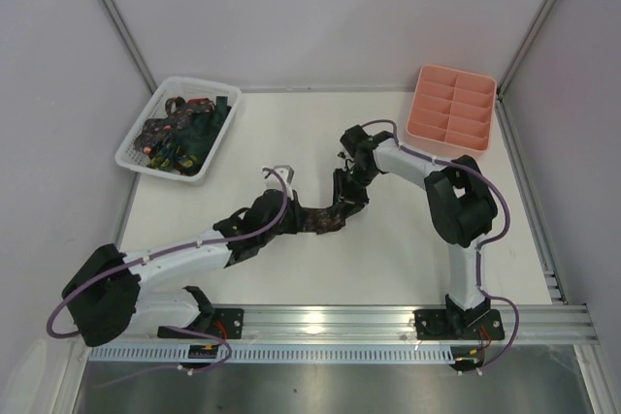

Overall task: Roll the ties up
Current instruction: Roll the tie

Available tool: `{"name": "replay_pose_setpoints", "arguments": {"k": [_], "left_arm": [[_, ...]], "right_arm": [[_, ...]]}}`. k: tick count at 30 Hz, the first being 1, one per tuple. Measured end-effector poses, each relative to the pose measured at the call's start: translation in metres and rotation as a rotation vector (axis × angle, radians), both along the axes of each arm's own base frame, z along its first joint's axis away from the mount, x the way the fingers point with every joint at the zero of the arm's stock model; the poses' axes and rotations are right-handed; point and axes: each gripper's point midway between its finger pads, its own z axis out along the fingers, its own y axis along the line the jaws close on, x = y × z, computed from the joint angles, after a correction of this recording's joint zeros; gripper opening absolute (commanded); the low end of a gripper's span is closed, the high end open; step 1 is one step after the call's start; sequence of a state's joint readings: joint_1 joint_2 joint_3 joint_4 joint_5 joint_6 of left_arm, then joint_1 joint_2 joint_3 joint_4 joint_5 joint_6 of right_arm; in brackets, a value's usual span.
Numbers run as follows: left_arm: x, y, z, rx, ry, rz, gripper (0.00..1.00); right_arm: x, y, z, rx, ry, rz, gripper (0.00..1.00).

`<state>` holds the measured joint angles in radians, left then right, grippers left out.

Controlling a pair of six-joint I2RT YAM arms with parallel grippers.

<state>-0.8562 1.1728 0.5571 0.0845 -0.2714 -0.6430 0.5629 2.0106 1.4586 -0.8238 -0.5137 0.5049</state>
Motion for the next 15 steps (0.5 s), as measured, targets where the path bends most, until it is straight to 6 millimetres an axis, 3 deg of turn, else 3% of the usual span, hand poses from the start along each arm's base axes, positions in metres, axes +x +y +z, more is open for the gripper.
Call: {"name": "replay_pose_setpoints", "arguments": {"k": [7, 15], "left_arm": [[0.0, -0.014, -0.035, 0.086, 0.156, -0.023, 0.0], [0.024, -0.038, -0.032, 0.095, 0.196, -0.032, 0.0]], "right_arm": [[-0.013, -0.024, -0.006, -0.188, 0.079, -0.025, 0.05], [-0.027, -0.039, -0.005, -0.274, 0.169, -0.075, 0.05]]}}
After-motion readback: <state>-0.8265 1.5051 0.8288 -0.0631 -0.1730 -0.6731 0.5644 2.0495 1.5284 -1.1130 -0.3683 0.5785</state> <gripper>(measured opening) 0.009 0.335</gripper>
